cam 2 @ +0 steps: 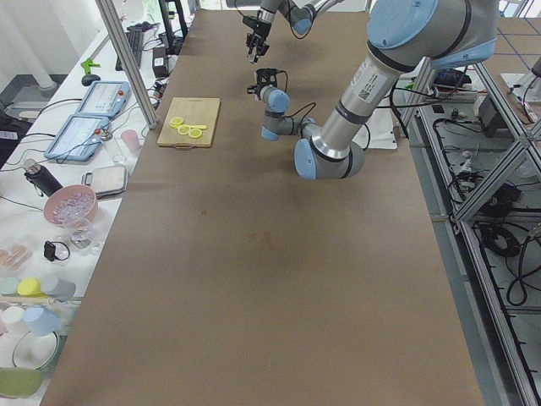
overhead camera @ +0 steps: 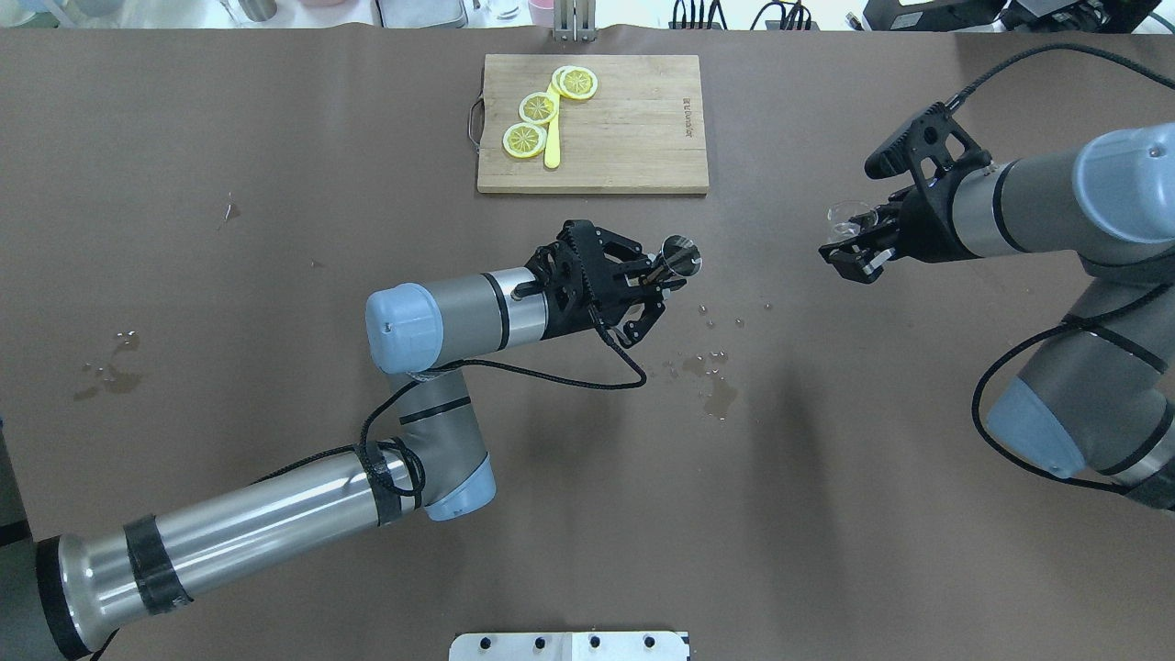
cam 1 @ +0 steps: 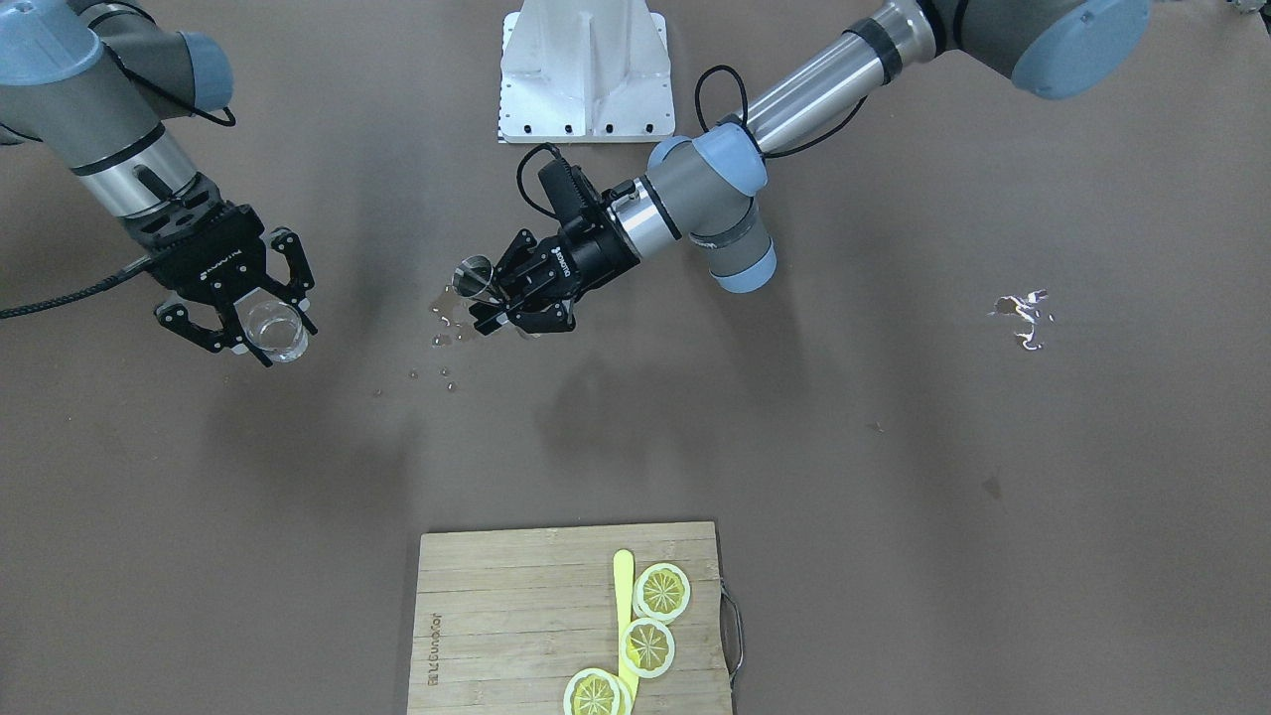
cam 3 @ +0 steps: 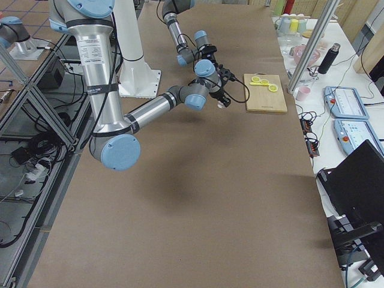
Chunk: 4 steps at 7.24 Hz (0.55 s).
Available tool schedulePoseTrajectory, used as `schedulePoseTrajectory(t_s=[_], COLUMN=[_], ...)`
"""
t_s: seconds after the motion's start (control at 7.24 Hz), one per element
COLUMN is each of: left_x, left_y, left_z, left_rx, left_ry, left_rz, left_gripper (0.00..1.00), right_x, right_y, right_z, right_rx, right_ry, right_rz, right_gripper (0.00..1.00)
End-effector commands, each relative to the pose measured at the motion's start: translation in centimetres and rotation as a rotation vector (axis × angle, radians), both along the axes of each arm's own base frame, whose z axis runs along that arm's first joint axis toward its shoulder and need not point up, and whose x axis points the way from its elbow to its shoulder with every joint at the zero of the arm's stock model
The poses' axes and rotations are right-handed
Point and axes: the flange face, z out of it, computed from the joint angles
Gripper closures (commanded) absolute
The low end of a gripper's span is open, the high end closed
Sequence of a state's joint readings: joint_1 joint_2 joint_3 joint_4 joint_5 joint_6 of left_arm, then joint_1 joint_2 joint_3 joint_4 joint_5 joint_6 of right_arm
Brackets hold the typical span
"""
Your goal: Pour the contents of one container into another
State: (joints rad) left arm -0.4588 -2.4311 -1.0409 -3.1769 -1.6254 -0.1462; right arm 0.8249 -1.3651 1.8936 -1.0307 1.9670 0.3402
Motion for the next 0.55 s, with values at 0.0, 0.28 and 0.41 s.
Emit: schedulePoseTrajectory(t_s=[0.0,0.28,0.41], left_x=[0.6,1.0,1.2], left_y=[0.4,0.4,0.4], left_z=[0.4,1.8,2.1], left_rx=[0.009,0.026,0.026], left_ry=[-0.013,-0.005,-0.005], left_rz=[0.015,0.011,0.013], left_gripper=[1.0,1.0,1.0], right_x=[-1.7,-2.4,-3.0], right_y=[-0.5,0.0,-0.2], right_z=[-4.8,-6.3,-7.5], right_rx=[-0.028,-0.042,-0.013], right_ry=[0.008,-0.014,0.006], right_rz=[-0.104,-0.161,-0.188], right_gripper=[1.0,1.0,1.0])
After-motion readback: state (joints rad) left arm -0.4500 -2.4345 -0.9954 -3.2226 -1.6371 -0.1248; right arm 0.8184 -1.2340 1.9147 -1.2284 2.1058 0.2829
